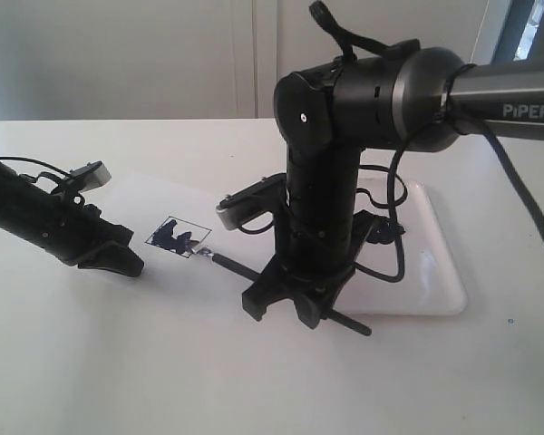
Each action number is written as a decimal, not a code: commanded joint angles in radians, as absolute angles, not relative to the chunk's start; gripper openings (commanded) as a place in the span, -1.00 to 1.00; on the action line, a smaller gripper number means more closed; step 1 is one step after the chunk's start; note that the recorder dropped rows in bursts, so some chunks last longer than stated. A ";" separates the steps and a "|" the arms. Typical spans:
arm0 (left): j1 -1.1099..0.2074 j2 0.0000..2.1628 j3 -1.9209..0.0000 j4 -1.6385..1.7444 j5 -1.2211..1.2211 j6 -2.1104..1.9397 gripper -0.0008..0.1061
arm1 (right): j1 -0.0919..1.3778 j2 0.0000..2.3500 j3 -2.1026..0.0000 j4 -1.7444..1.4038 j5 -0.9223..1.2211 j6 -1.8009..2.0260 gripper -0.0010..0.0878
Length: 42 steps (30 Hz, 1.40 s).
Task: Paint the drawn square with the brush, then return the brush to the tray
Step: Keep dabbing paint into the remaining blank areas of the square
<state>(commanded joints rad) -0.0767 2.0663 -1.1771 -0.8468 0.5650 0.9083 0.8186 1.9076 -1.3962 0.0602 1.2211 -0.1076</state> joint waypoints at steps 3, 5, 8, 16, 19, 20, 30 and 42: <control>-0.077 2.066 -1.177 -0.847 0.565 0.908 -0.99 | 0.819 1.906 -1.395 0.051 1.221 -0.101 -0.98; -0.077 2.066 -1.177 -0.847 0.565 0.908 -0.99 | 0.819 1.906 -1.395 0.053 1.221 -0.101 -0.98; -0.077 2.066 -1.177 -0.847 0.567 0.908 -0.99 | 0.819 1.906 -1.395 0.053 1.221 -0.101 -0.98; -0.077 2.066 -1.177 -0.847 0.569 0.908 -0.99 | 0.819 1.908 -1.395 0.049 1.221 -0.083 -0.98; -0.077 2.066 -1.177 -0.847 0.575 0.912 -0.99 | 0.819 1.908 -1.395 0.049 1.221 -0.081 -0.98; -0.077 2.066 -1.177 -0.847 0.575 0.912 -0.99 | 0.819 1.908 -1.397 0.049 1.213 -0.078 -0.98; -0.077 2.066 -1.177 -0.847 0.599 0.922 -0.99 | 0.817 1.917 -1.435 0.054 1.174 -0.071 -0.98; -0.077 2.066 -1.177 -0.847 0.596 0.922 -0.99 | 0.817 1.928 -1.469 0.053 1.135 -0.044 -0.98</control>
